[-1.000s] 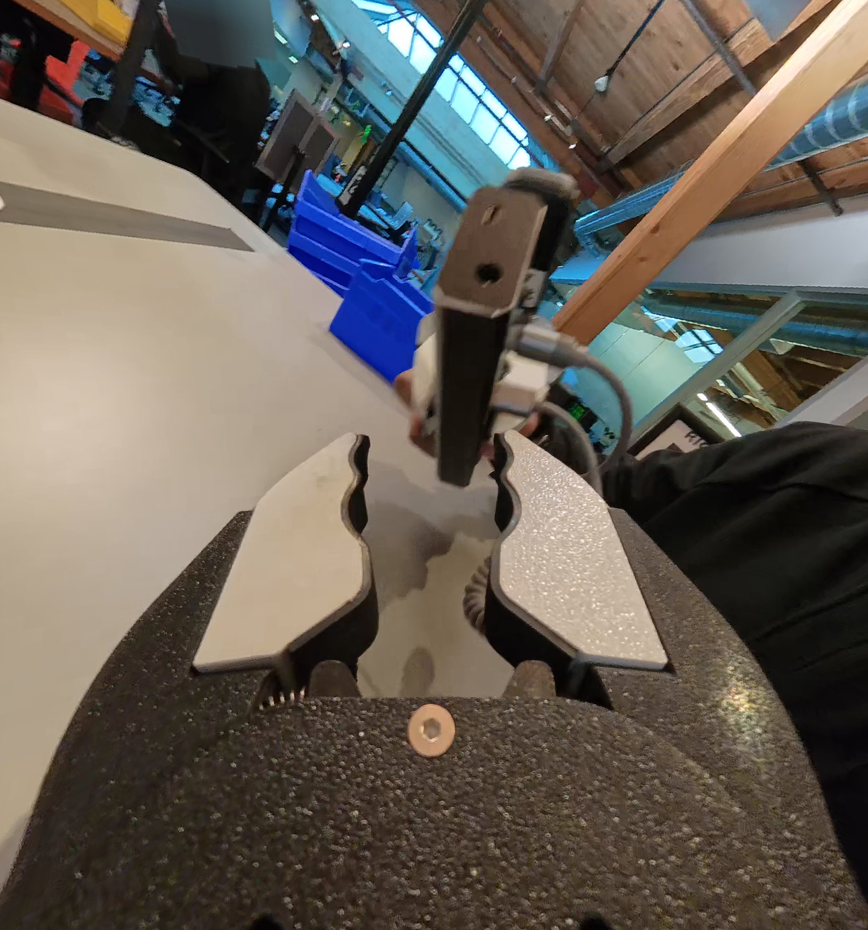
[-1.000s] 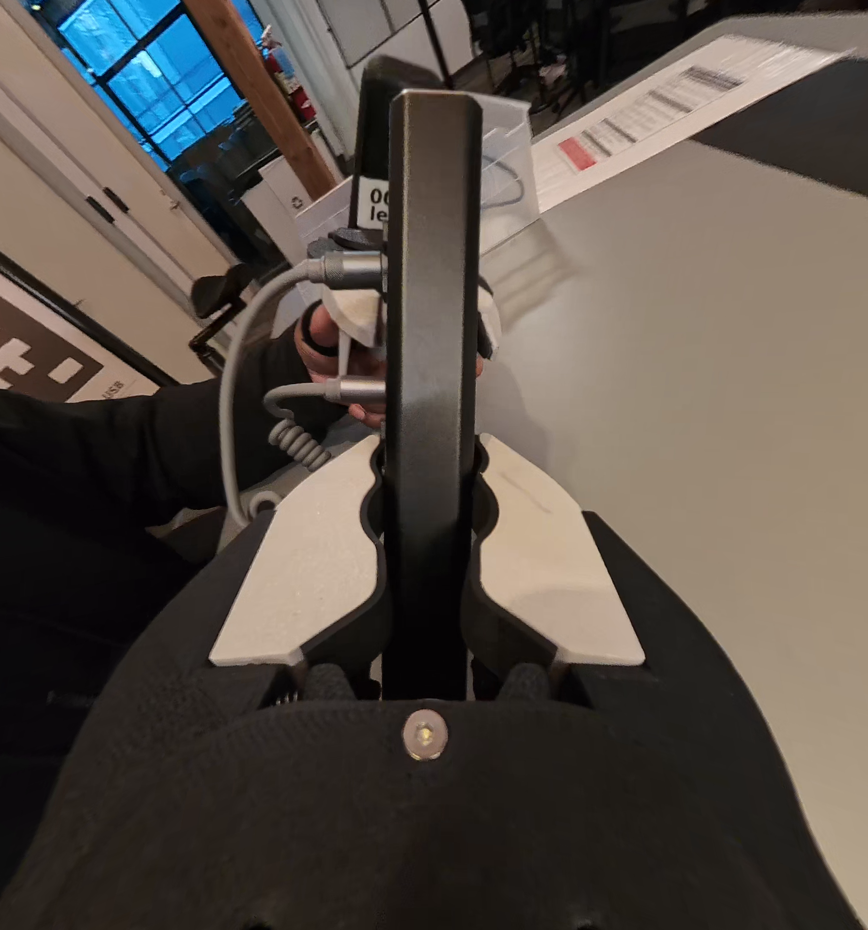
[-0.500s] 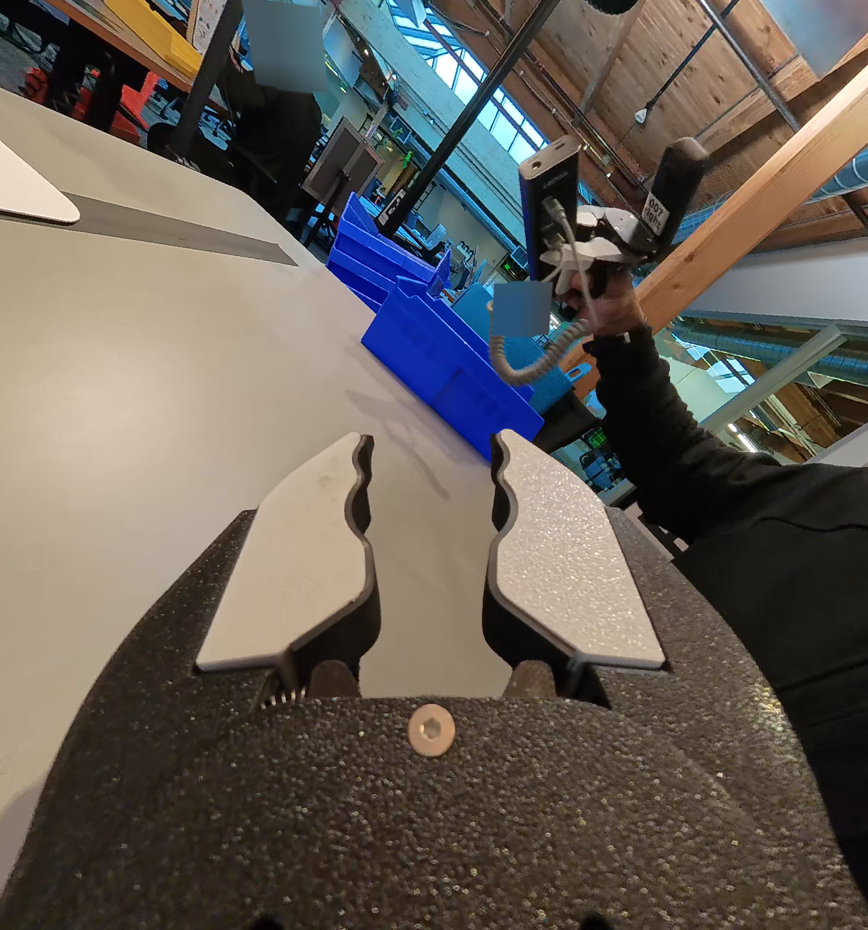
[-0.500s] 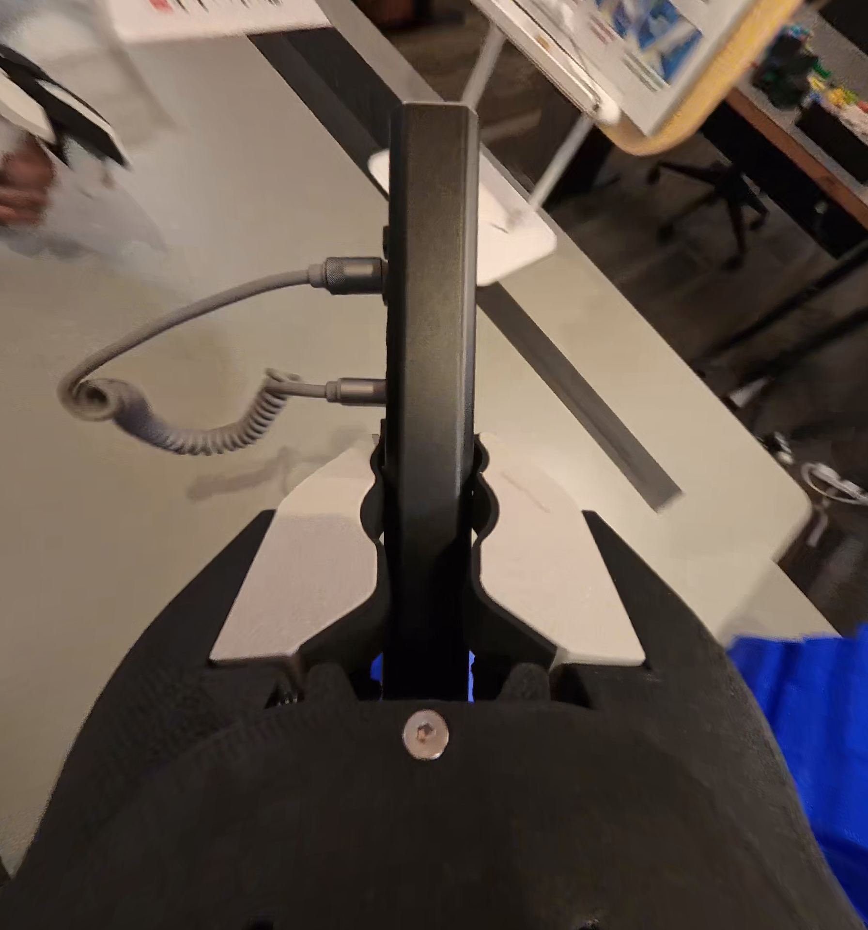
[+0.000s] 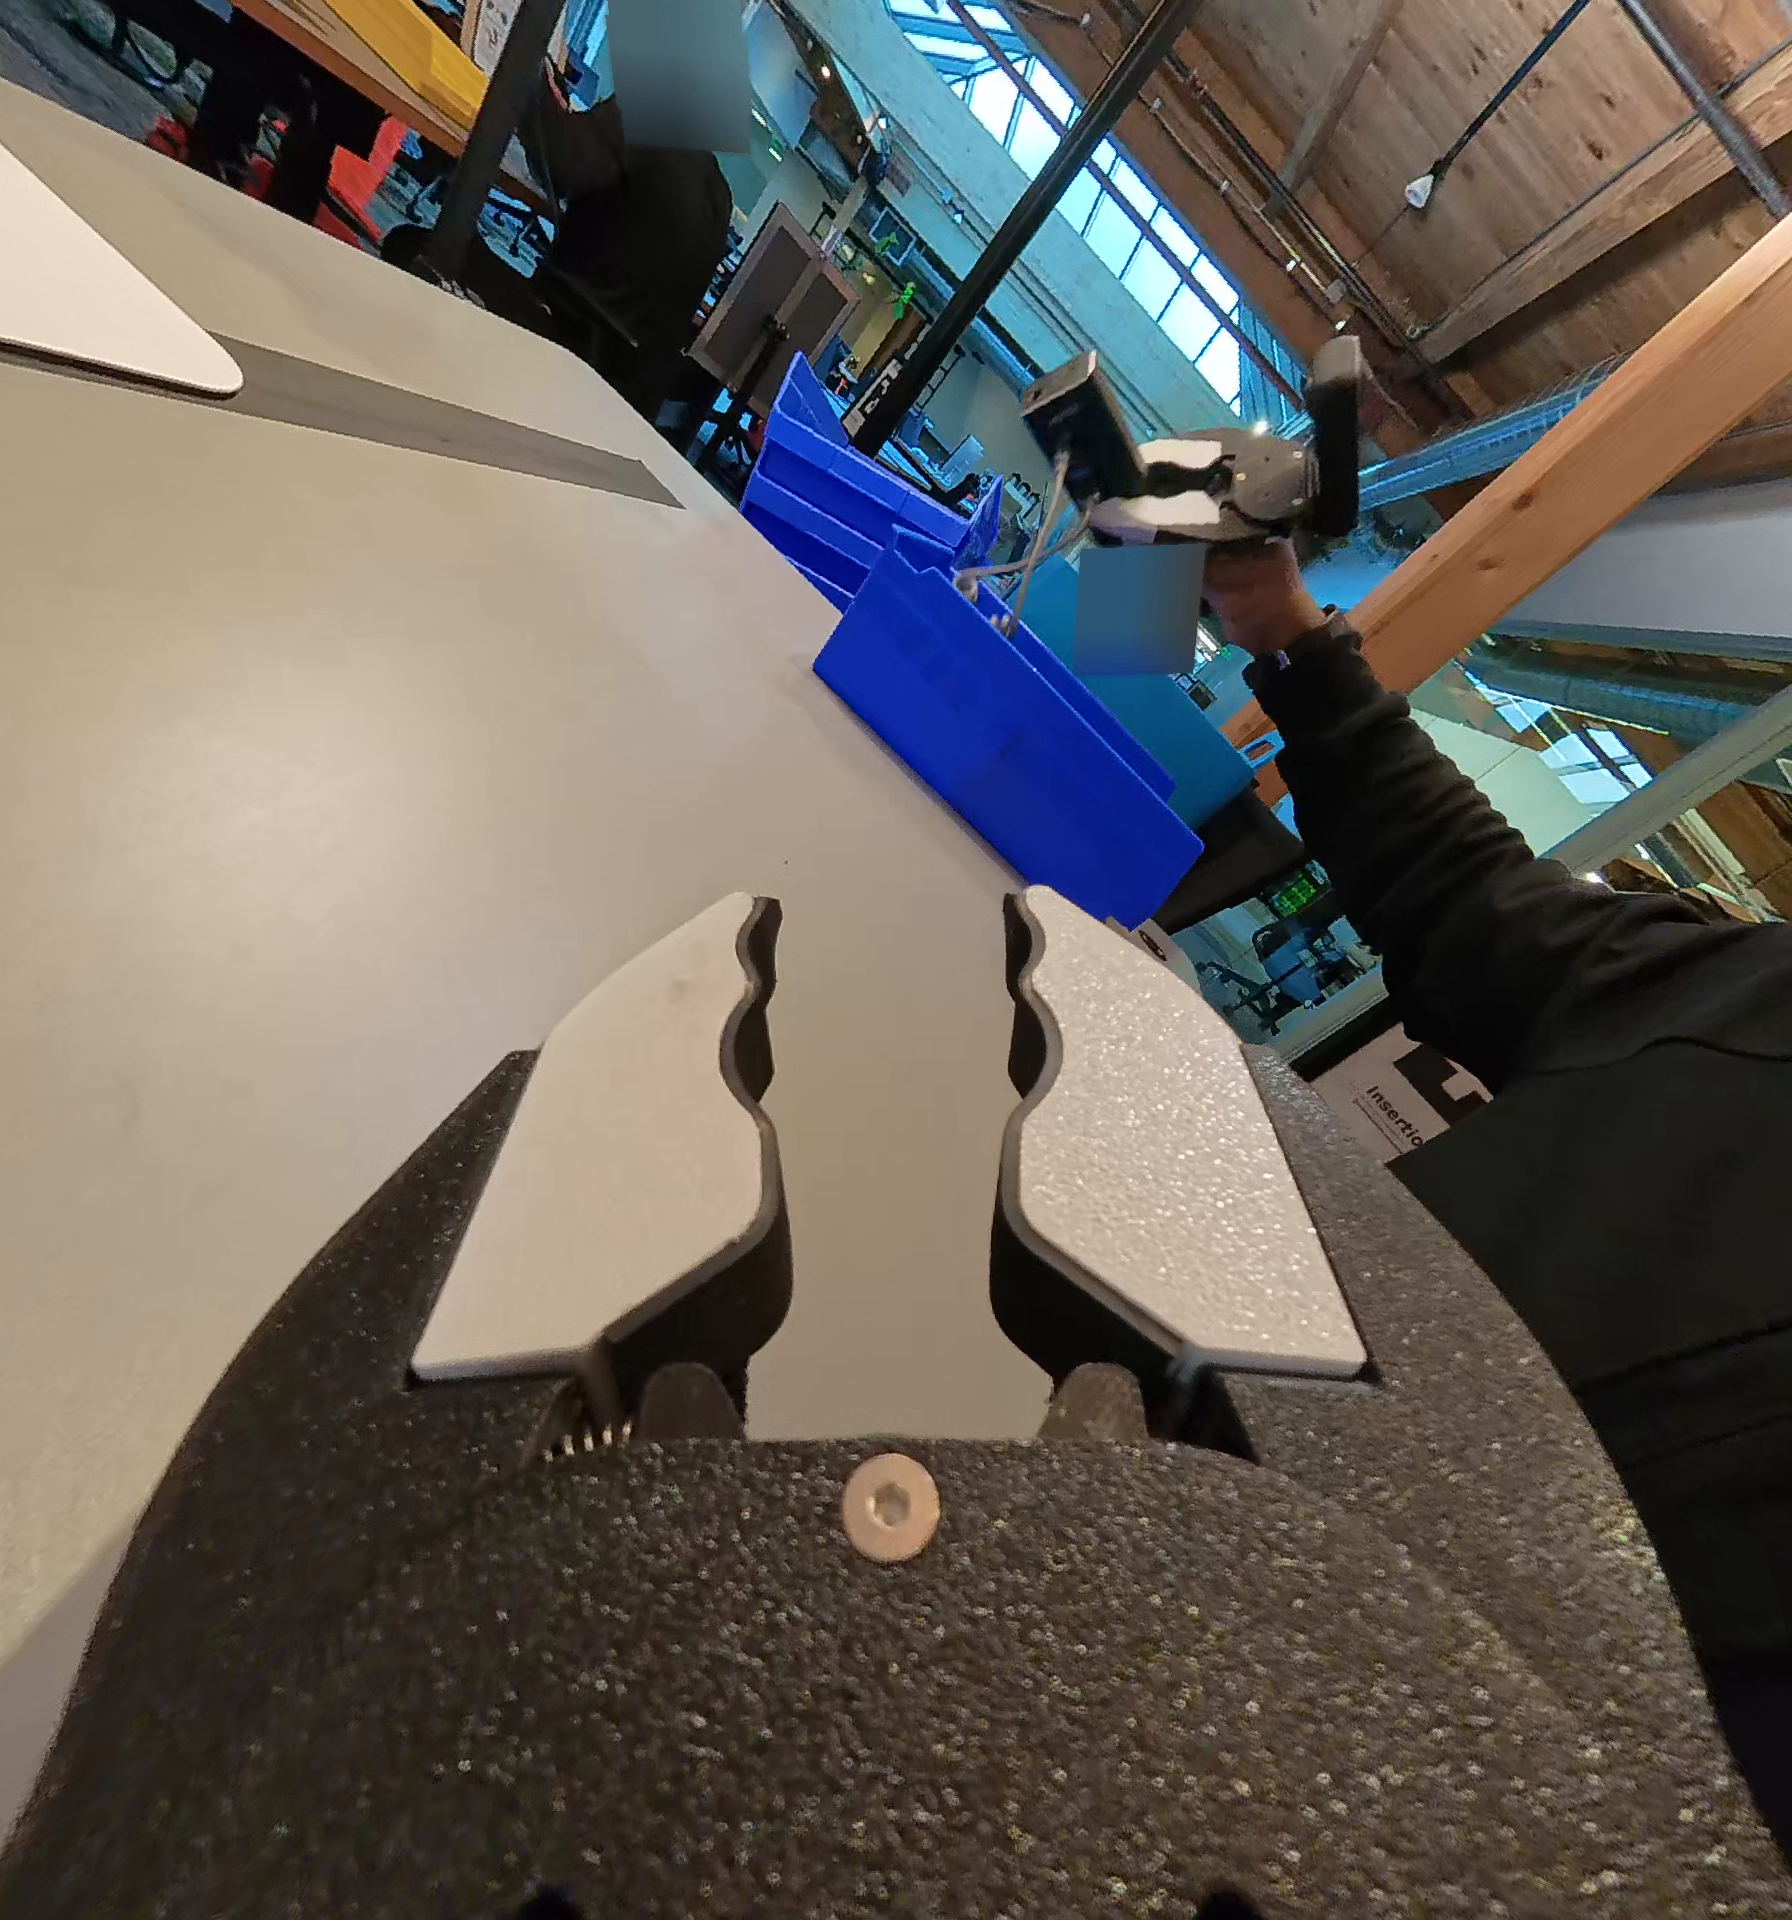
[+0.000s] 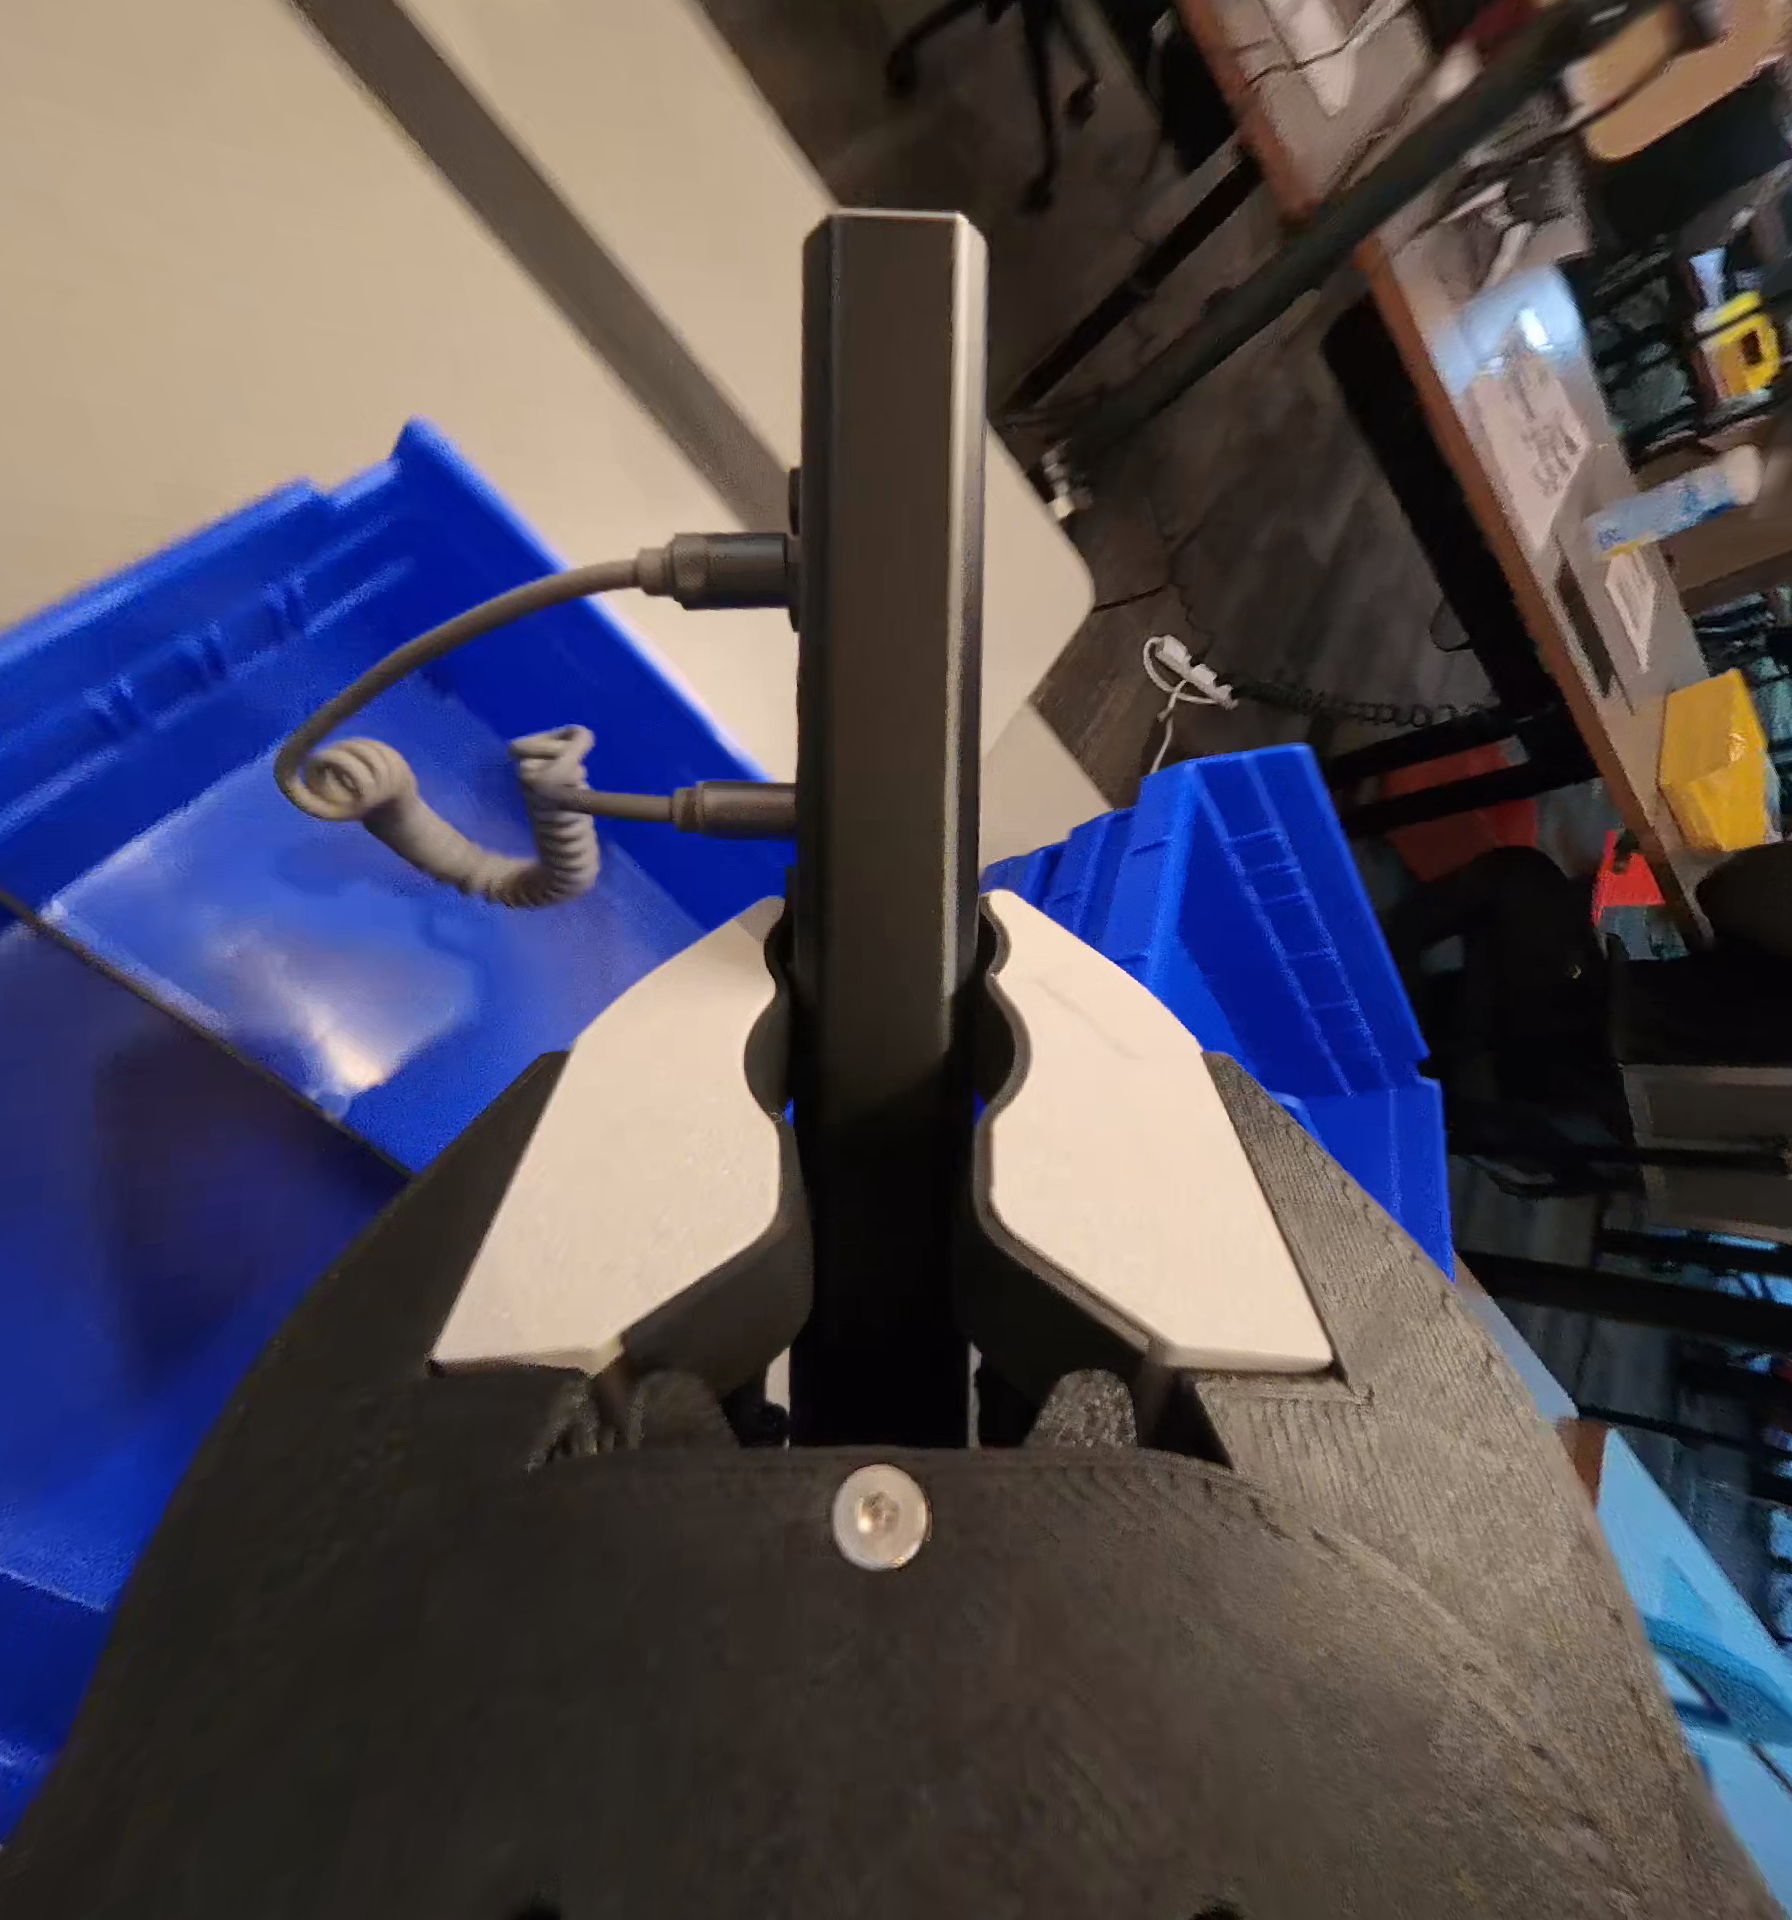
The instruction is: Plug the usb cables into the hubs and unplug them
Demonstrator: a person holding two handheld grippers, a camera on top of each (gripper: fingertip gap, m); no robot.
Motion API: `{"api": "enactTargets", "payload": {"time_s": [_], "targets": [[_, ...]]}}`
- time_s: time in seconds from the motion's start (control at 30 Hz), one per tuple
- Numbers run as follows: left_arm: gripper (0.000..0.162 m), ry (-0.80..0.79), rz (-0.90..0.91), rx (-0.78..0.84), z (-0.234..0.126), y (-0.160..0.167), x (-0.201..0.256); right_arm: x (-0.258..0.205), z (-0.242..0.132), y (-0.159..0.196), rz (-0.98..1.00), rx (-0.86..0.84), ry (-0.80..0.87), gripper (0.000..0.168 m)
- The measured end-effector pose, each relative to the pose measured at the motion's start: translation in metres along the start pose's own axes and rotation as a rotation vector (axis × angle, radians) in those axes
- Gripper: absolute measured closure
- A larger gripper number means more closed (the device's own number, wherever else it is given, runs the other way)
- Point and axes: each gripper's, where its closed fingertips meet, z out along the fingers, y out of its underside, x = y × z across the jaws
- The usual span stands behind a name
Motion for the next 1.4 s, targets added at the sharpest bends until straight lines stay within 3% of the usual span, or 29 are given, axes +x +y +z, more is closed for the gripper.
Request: {"api": "enactTargets", "payload": {"time_s": [0.17,0.43,0.77,0.83,0.93,1.1,1.27,1.4], "targets": [[0.12,-0.004,-0.006,-0.004,0.0,0.003,-0.003,-0.052,0.048,0.029,-0.162,-0.115,-0.175,0.138],[0.12,-0.025,-0.004,0.0,-0.003,0.001,-0.007,-0.088,0.074,0.052,-0.149,-0.124,-0.486,0.138],[0.12,-0.02,-0.01,-0.009,-0.003,0.003,-0.007,-0.098,0.095,0.066,-0.329,-0.249,-0.437,0.137],[0.12,-0.022,-0.005,-0.01,-0.003,0.003,-0.007,-0.095,0.091,0.062,-0.316,-0.242,-0.436,0.13],[0.12,-0.028,0.012,-0.02,-0.002,0.004,-0.006,-0.088,0.08,0.051,-0.272,-0.213,-0.431,0.112],[0.12,-0.13,0.201,-0.038,-0.002,0.002,-0.005,-0.082,0.047,0.01,-0.169,-0.072,-0.371,0.104],[0.115,-0.266,0.484,0.035,-0.005,-0.014,0.01,-0.121,-0.006,-0.077,0.043,0.189,-0.291,0.111],[0.114,-0.336,0.538,0.123,-0.018,-0.021,0.026,-0.18,-0.038,-0.122,0.286,0.298,-0.246,0.127]]}}
